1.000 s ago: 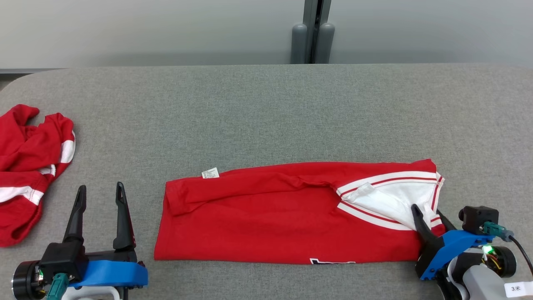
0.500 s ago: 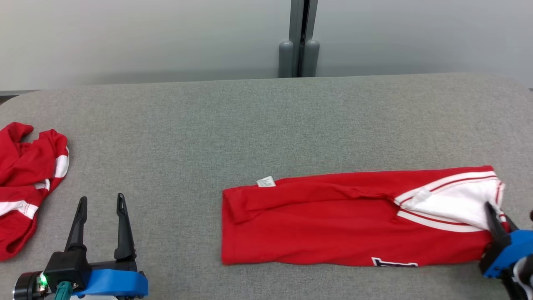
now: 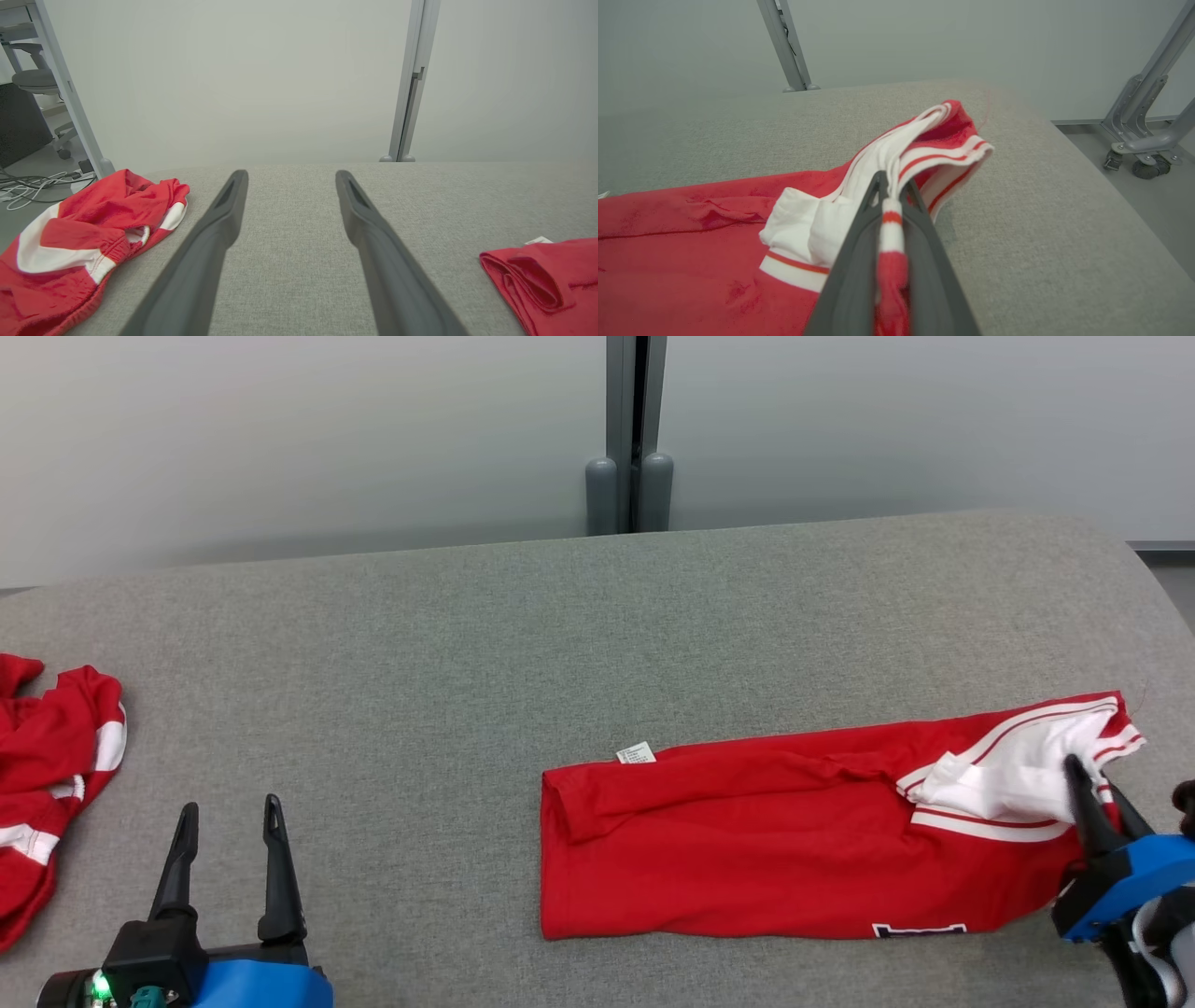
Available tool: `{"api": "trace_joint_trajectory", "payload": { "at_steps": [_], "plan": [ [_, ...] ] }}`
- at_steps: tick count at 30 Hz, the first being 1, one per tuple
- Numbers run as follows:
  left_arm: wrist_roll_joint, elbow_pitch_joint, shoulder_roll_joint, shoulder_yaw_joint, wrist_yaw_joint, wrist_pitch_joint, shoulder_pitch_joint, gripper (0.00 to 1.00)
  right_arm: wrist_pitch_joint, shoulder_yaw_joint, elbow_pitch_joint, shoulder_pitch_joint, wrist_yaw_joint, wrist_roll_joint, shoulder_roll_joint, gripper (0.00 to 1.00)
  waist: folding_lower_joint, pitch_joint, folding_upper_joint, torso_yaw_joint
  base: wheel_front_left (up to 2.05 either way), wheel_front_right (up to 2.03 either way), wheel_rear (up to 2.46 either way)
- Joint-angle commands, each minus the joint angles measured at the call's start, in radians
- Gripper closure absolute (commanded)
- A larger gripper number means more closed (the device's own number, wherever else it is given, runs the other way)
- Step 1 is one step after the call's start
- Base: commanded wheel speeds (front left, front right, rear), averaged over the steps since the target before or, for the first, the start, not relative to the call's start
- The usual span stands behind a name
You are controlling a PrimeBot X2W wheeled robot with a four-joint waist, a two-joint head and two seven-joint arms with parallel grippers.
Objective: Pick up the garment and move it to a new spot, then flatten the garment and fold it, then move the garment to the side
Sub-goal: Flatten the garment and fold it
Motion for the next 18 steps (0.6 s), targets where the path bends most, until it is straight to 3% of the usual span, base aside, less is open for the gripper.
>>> {"api": "trace_joint_trajectory", "payload": {
  "at_steps": [1,12,18],
  "plan": [
    [-0.001,0.001,-0.001,0.002,0.001,-0.005,0.015,0.0,0.007,0.007,-0.035,0.016,0.0,-0.013,0.017,1.0,0.0,-0.006,-0.0001,-0.004,0.0,0.0,0.0],
    [-0.003,0.004,-0.001,-0.021,-0.006,-0.005,-0.015,0.0,0.142,0.139,-0.416,0.053,0.0,-0.102,0.18,1.0,0.0,0.01,-0.0001,0.016,0.0,0.0,0.0],
    [-0.006,0.013,-0.001,-0.025,-0.012,-0.005,-0.038,0.0,0.181,0.241,-0.461,0.025,0.0,-0.108,0.249,1.0,0.0,0.026,-0.0001,0.048,0.0,0.0,0.0]
  ]
}}
